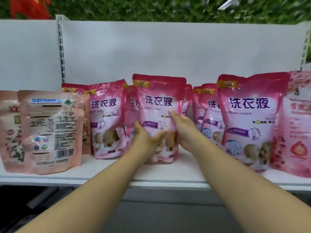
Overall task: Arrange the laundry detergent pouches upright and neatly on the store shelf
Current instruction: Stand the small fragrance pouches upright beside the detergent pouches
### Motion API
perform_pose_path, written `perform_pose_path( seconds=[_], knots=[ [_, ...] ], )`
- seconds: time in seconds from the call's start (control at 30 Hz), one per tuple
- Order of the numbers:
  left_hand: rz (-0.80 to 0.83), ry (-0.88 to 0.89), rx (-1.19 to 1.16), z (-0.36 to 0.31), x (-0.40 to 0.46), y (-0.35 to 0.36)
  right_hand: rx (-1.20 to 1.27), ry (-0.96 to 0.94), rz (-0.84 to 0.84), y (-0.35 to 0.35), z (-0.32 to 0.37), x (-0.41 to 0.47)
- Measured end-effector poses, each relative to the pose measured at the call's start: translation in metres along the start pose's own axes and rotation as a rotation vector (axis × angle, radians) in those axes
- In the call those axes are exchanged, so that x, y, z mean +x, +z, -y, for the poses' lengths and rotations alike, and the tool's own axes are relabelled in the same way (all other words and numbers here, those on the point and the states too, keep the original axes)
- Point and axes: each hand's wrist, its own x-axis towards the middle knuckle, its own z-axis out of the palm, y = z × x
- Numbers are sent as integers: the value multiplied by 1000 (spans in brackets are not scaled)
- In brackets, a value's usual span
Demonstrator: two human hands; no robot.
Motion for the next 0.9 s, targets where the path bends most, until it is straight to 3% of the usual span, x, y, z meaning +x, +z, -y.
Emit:
perform_pose_path(
  seconds=[0.1,0.2,0.43,0.9],
  knots=[
    [137,-36,58,-6,21,16,-49,-24,-214,-12,-1,11],
    [235,-57,-38,0,47,25,-130,-63,-313,-22,-2,22],
    [84,-118,-37,17,81,52,-235,-117,-359,-24,-6,42],
    [86,-101,-171,24,87,54,-342,-220,-434,-27,-9,44]
  ],
)
